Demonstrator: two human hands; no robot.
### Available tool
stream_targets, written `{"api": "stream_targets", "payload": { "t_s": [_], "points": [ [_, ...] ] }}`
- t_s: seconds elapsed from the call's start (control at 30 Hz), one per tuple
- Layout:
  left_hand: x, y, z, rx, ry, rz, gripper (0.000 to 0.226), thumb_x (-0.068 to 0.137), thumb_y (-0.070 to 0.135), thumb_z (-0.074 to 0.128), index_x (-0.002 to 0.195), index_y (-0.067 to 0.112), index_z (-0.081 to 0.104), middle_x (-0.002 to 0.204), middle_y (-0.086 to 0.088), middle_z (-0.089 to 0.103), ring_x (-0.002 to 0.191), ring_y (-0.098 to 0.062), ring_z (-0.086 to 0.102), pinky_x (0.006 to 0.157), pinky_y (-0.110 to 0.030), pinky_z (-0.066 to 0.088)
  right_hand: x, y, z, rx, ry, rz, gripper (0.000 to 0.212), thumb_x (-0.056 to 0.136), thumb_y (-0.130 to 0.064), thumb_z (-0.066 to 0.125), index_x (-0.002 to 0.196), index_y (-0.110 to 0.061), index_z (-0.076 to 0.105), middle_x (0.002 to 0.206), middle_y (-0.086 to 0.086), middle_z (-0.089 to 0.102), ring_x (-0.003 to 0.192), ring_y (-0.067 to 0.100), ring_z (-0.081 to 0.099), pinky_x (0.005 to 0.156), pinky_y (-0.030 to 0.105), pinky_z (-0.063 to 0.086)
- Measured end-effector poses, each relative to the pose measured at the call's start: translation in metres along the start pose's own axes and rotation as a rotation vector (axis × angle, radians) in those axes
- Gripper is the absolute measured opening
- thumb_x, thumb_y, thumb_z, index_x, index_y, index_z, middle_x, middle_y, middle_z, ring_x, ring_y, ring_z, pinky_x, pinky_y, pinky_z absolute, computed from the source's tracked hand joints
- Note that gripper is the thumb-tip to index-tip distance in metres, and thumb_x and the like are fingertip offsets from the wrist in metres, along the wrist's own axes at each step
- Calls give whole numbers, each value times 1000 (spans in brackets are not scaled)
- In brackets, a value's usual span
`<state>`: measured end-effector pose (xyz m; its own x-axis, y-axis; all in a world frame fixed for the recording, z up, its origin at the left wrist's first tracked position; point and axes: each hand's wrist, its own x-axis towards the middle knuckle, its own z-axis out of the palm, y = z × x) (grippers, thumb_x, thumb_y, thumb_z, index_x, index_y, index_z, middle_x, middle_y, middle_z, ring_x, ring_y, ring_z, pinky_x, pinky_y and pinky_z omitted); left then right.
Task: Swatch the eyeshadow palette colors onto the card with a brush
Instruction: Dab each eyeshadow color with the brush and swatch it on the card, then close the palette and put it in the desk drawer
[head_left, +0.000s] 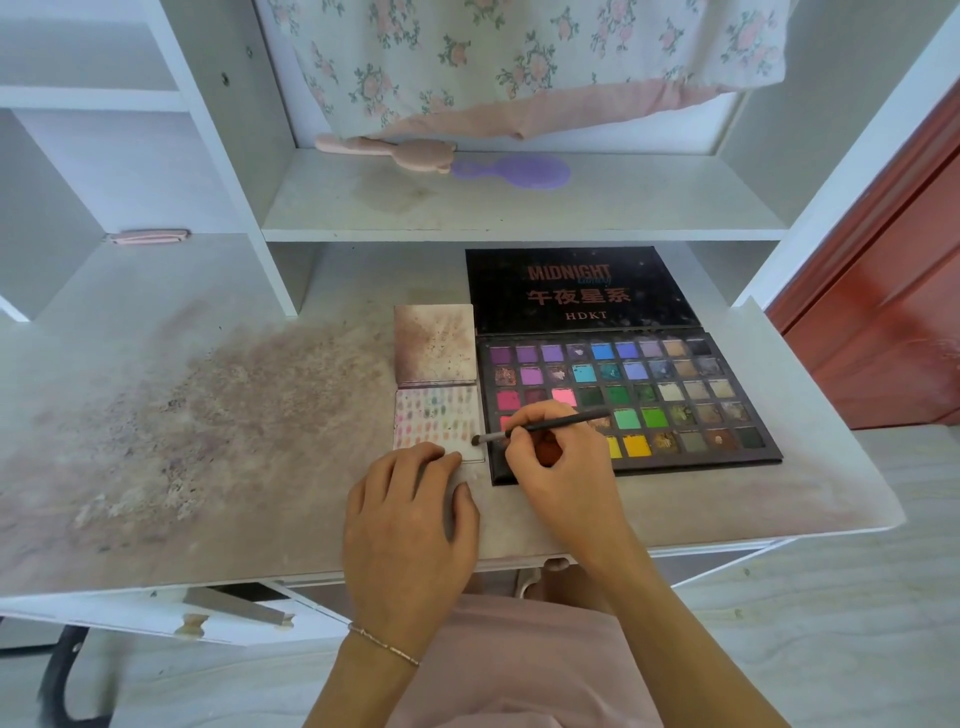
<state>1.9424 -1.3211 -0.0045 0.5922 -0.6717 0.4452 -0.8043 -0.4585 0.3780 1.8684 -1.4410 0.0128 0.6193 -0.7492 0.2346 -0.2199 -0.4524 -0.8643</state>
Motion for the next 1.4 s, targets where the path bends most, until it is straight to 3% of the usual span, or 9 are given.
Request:
{"api": "stream_targets", "payload": {
  "t_s": [0.4,0.57,0.67,0.8,0.93,1.03,1.17,1.33,1.4],
  "points": [
    [16,-9,-14,-380,-13,-237,33,83,12,64,116,12,60,114,3,48,103,-21,55,84,-32,47,1,2,-3,249,274,67,21,94,-31,39,76,-26,49,62,-2,54,54,9,49,48,16,42],
    [71,-30,-11,-296,-113,-334,49,89,31,57,134,17,43,134,-1,43,119,-21,45,98,-40,43,0,2,-3,266,246,104,25,91,-36,39,71,-25,48,68,7,58,61,19,58,54,25,51],
    [106,-35,0,-325,-198,-413,60,90,34,57,141,15,33,142,-5,41,125,-23,44,102,-41,41,0,2,-3,264,251,77,26,90,-36,39,68,-24,46,60,0,55,51,4,51,47,12,43],
    [131,-32,7,-571,-145,-455,52,91,30,56,138,13,39,119,-1,56,95,-7,55,79,-18,48,0,5,-2,264,232,76,26,93,-28,42,68,-25,45,58,-12,56,48,0,49,44,9,40],
    [126,-25,-4,-634,43,-334,21,97,26,43,104,19,61,89,13,58,76,13,52,62,4,36,1,7,-2,255,225,80,27,94,-27,43,67,-27,45,60,-14,57,50,1,50,45,13,42],
    [110,-24,-18,-604,-47,-222,26,96,34,39,91,27,63,85,13,63,78,4,56,63,-2,42,1,7,-2,253,225,82,27,94,-28,42,67,-27,45,64,-11,58,51,1,50,47,19,45],
    [74,-28,-22,-131,-406,131,48,89,53,29,107,27,65,105,6,60,94,-9,53,81,-24,45,0,6,-2,276,218,74,25,93,-26,43,69,-26,47,67,-8,59,52,0,51,48,16,46],
    [44,-28,-23,168,-419,295,47,86,44,35,109,22,69,114,0,64,109,-20,60,83,-49,49,1,3,-5,251,172,43,19,92,-23,45,78,-31,56,66,-3,59,58,5,55,53,26,50],
    [43,-35,-26,153,-417,250,46,85,43,35,108,22,69,116,0,64,111,-20,60,84,-51,47,4,-3,-6,215,115,-7,19,91,-21,48,83,-36,57,66,-9,58,63,2,57,54,15,47]
  ]
}}
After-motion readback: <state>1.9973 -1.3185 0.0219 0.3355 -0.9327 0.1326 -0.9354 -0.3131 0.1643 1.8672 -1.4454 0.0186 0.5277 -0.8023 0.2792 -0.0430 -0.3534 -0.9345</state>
